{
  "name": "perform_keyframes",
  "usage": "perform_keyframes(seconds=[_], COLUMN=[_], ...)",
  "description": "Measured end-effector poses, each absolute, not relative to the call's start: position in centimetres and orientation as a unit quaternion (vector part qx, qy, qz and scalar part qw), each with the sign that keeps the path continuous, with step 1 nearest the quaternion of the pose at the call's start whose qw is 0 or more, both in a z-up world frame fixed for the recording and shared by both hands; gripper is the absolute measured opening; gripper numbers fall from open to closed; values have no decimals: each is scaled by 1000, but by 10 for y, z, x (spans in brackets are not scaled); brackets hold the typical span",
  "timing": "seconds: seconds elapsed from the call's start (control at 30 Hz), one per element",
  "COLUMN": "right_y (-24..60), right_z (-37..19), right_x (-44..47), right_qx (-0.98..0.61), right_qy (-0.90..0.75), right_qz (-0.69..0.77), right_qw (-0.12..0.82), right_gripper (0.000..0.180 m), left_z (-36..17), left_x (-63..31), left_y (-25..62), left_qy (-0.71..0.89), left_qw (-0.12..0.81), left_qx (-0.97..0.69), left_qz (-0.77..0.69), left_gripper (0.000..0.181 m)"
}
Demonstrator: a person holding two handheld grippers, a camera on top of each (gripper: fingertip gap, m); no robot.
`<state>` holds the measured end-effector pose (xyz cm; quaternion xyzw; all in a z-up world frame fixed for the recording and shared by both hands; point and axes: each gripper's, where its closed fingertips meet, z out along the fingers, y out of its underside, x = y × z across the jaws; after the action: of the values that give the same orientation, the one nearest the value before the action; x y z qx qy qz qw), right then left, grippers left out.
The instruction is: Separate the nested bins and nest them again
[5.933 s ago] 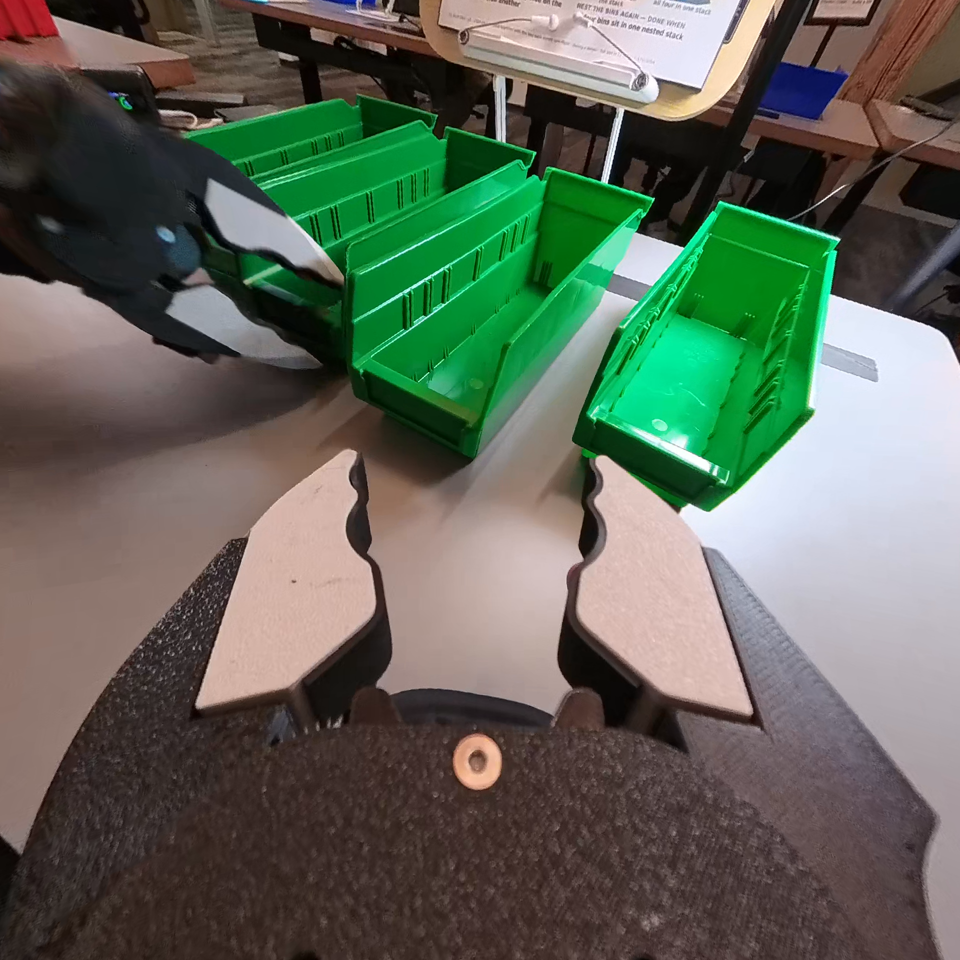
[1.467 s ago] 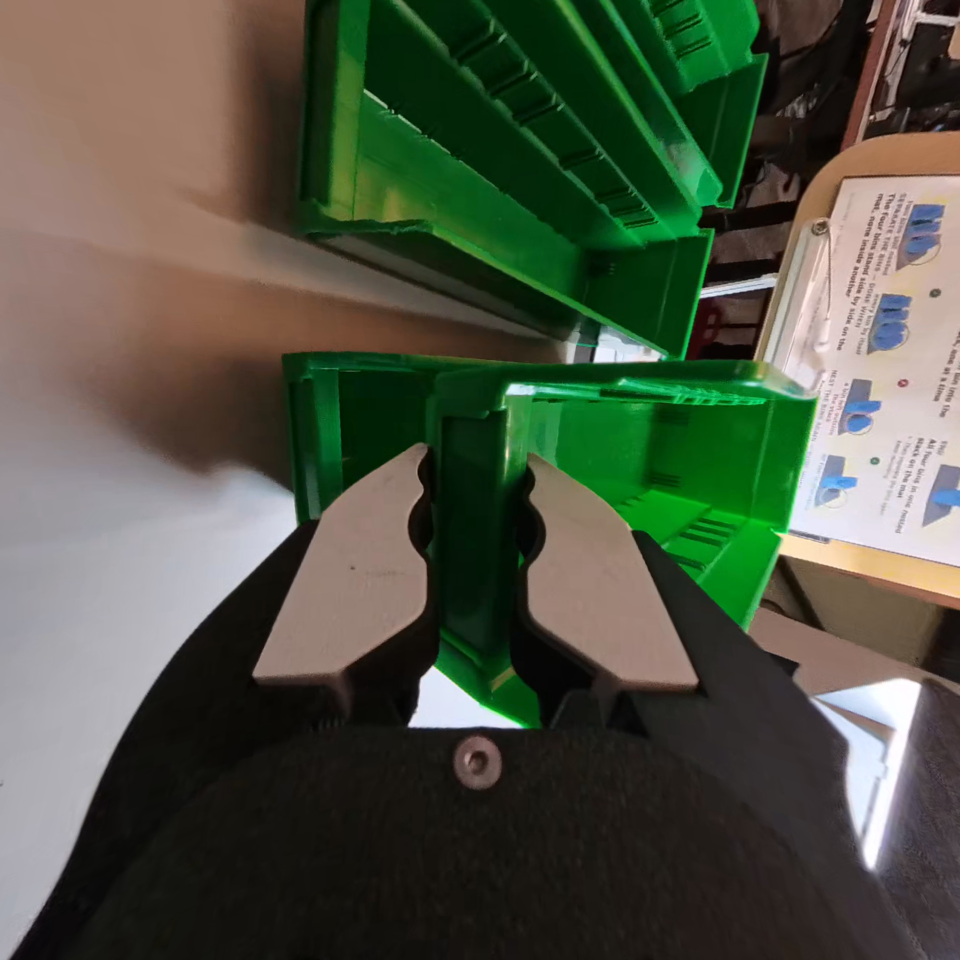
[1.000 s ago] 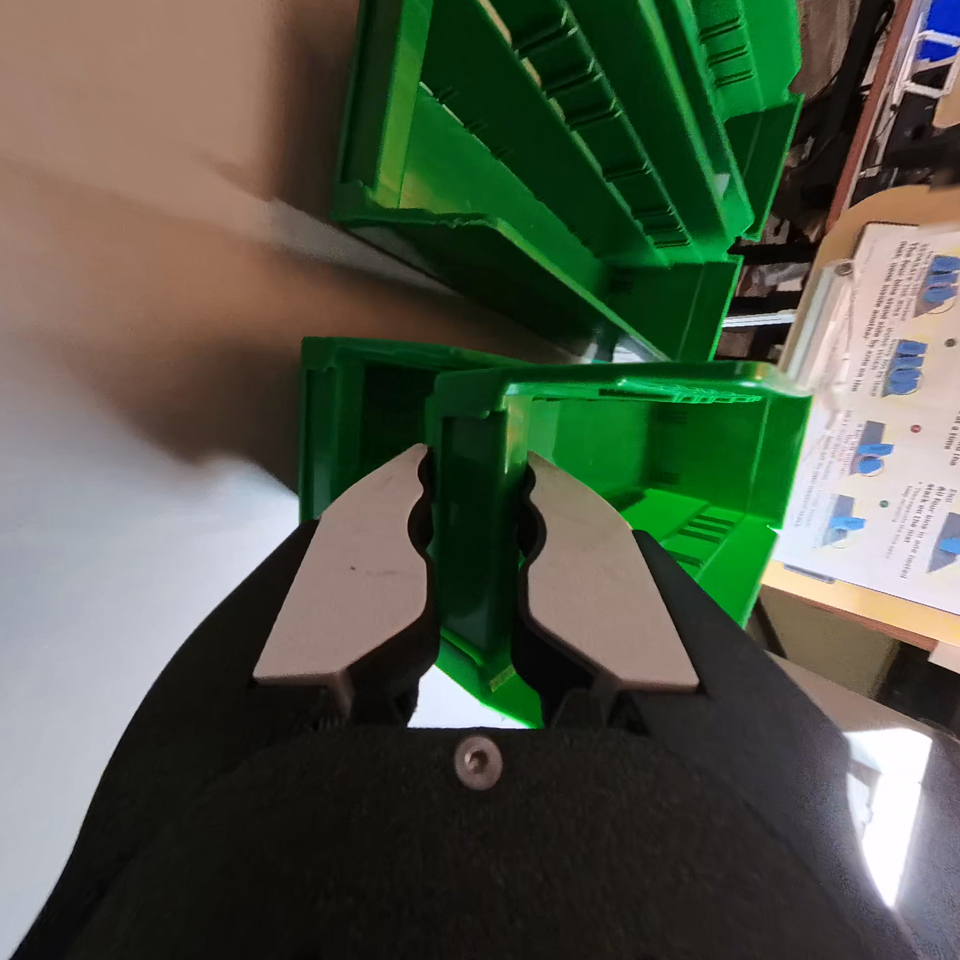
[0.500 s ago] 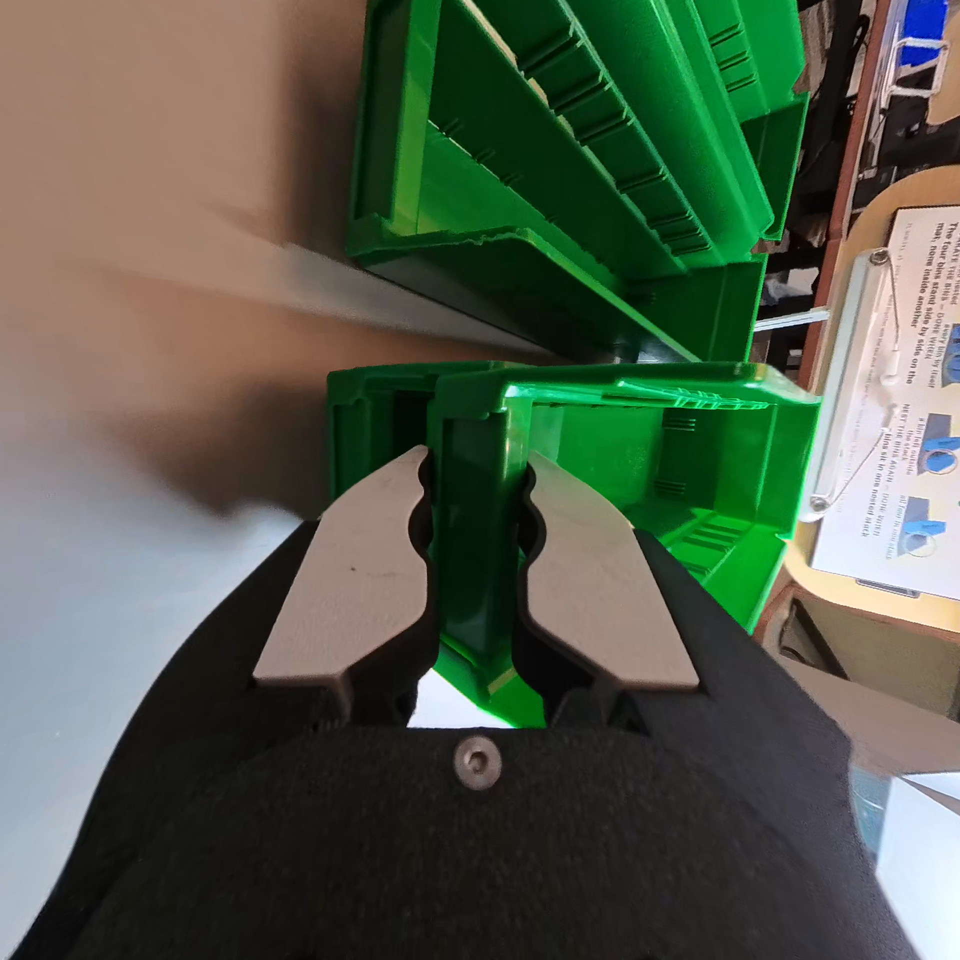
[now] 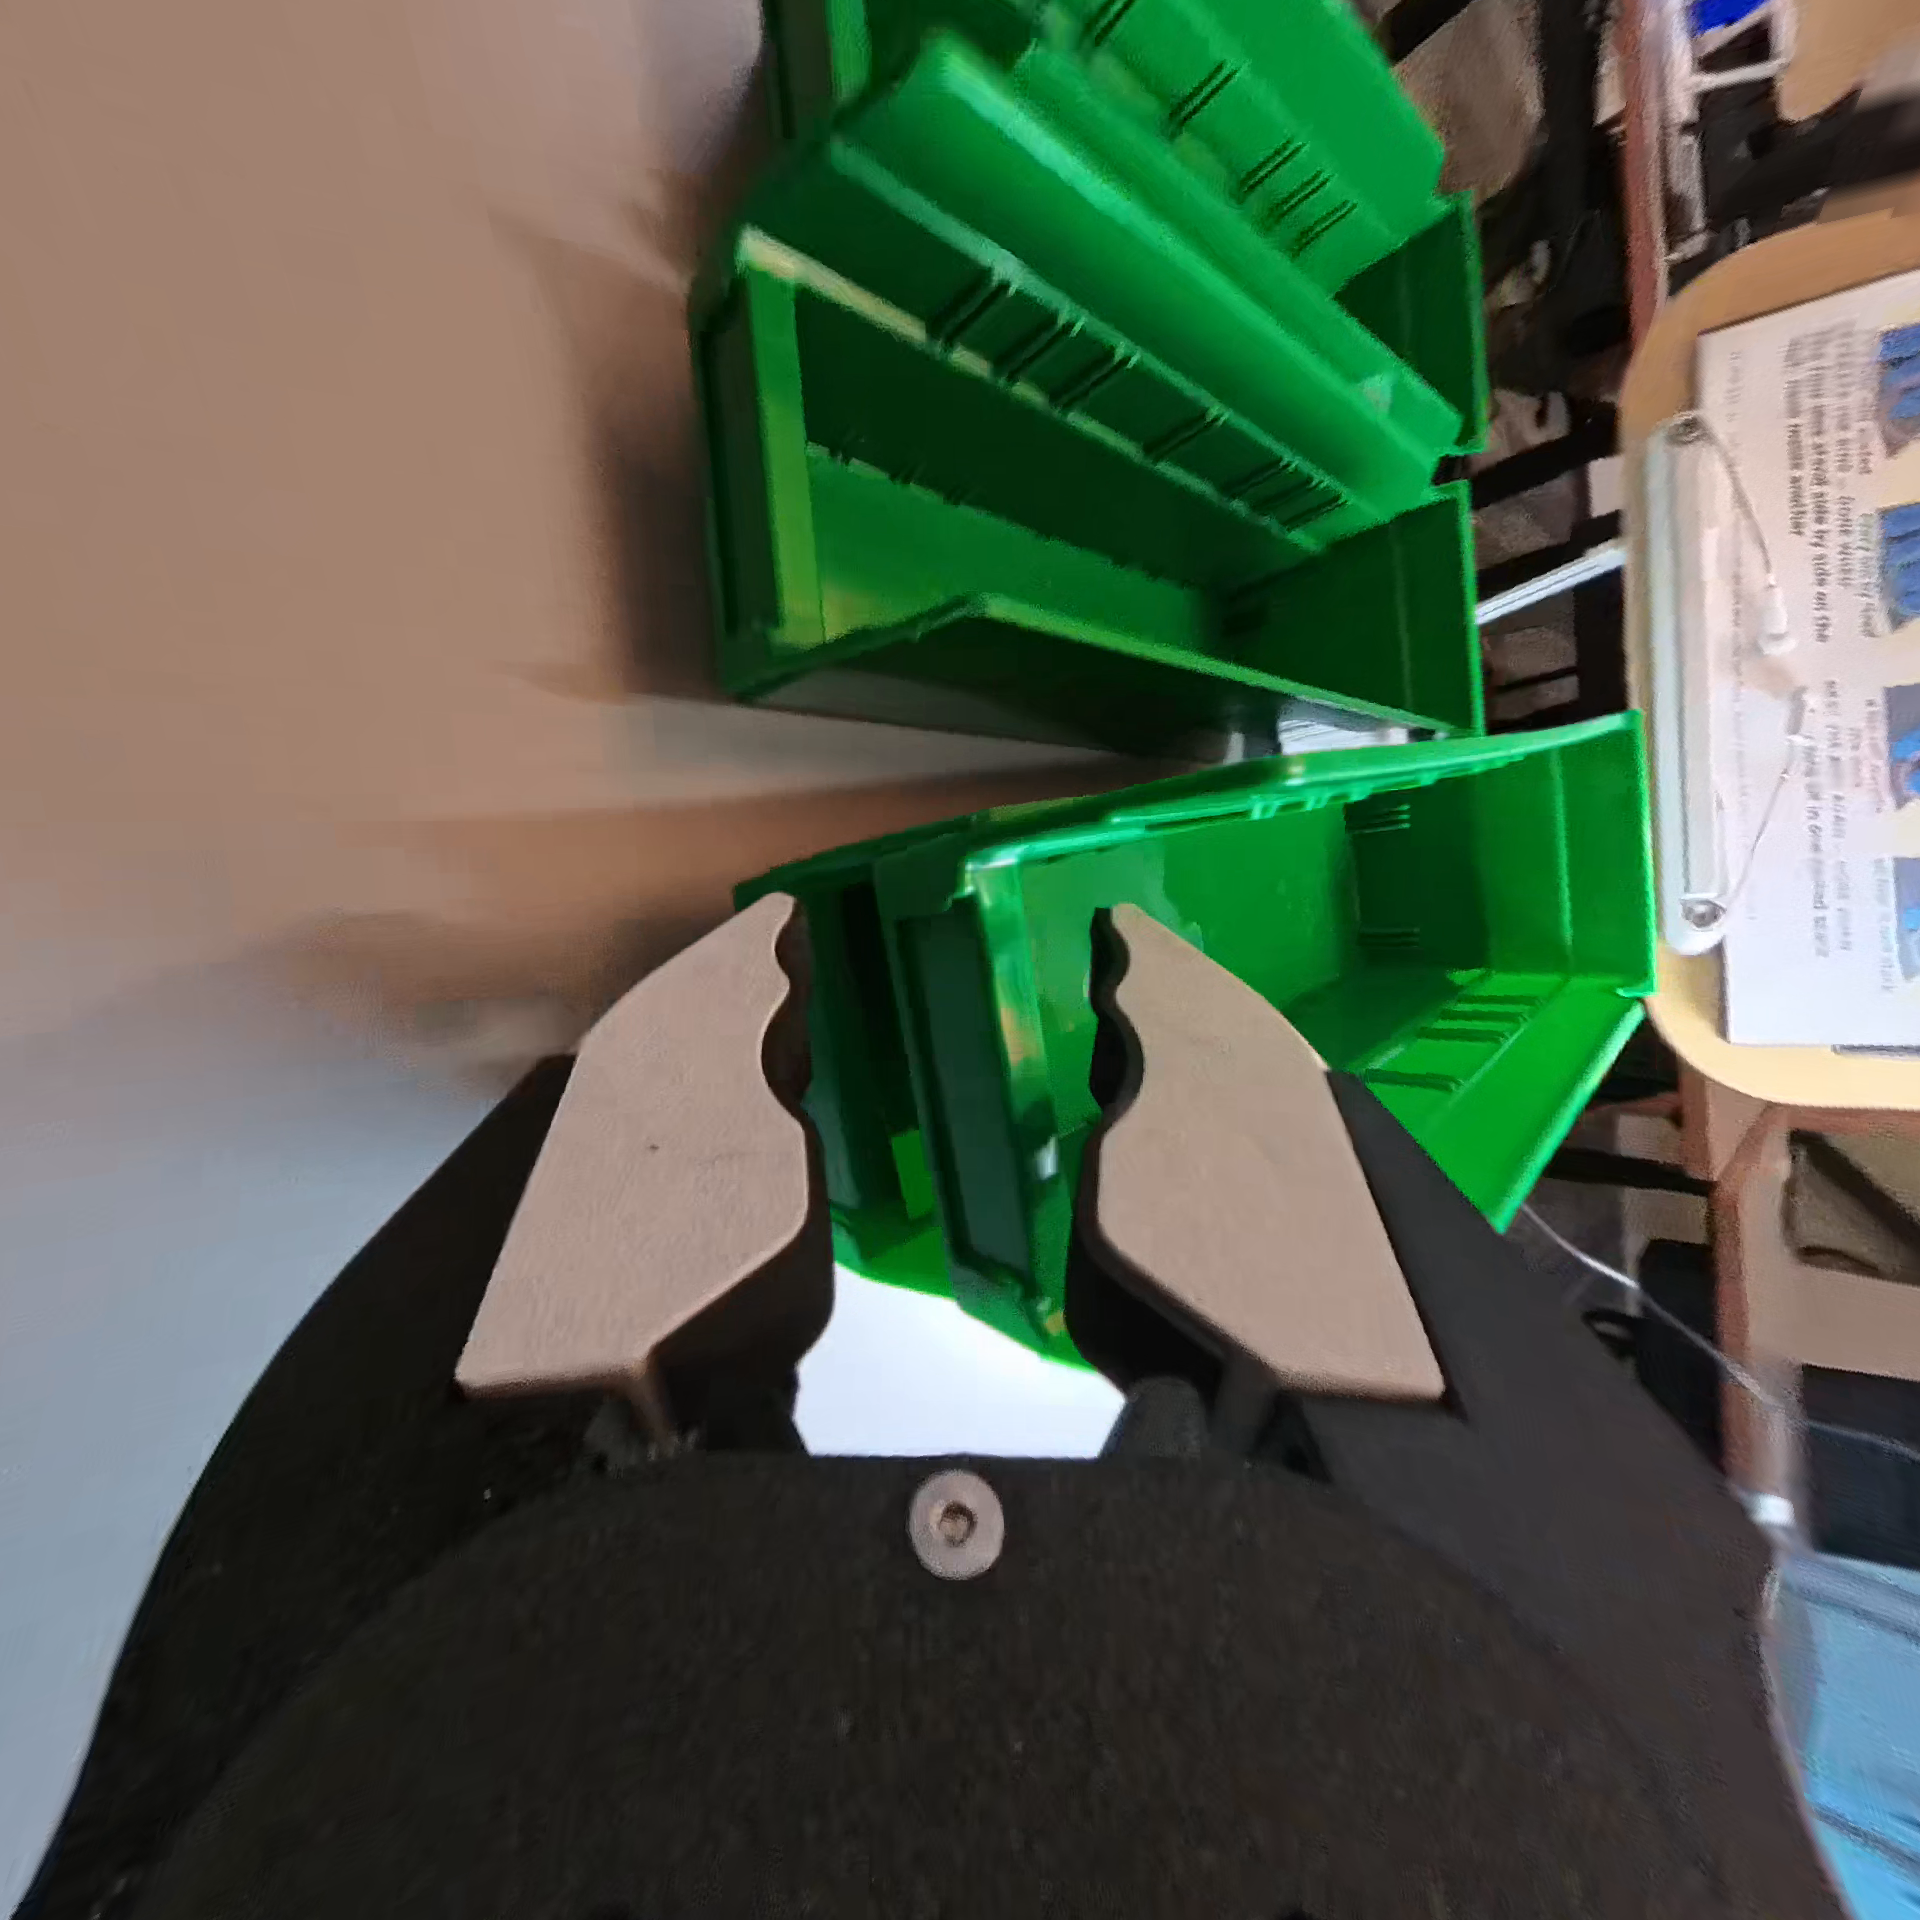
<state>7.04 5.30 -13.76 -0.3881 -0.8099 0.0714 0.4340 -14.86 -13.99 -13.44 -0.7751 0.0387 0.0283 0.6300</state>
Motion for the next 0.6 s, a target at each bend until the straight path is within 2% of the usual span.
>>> perform_keyframes(seconds=[0.27,0.6], right_y=[12,-8], right_z=[-104,-131], right_x=[106,163], right_qx=[-499,-584], right_qy=[-656,-550], right_qz=[261,296], right_qw=[504,519], right_gripper=[57,61], left_z=[-135,-144], left_x=[-146,-126], left_y=[-139,-132], left_qy=[43,82], left_qw=[628,611], left_qx=[-776,-787], left_qz=[25,21], left_gripper=[53,49])
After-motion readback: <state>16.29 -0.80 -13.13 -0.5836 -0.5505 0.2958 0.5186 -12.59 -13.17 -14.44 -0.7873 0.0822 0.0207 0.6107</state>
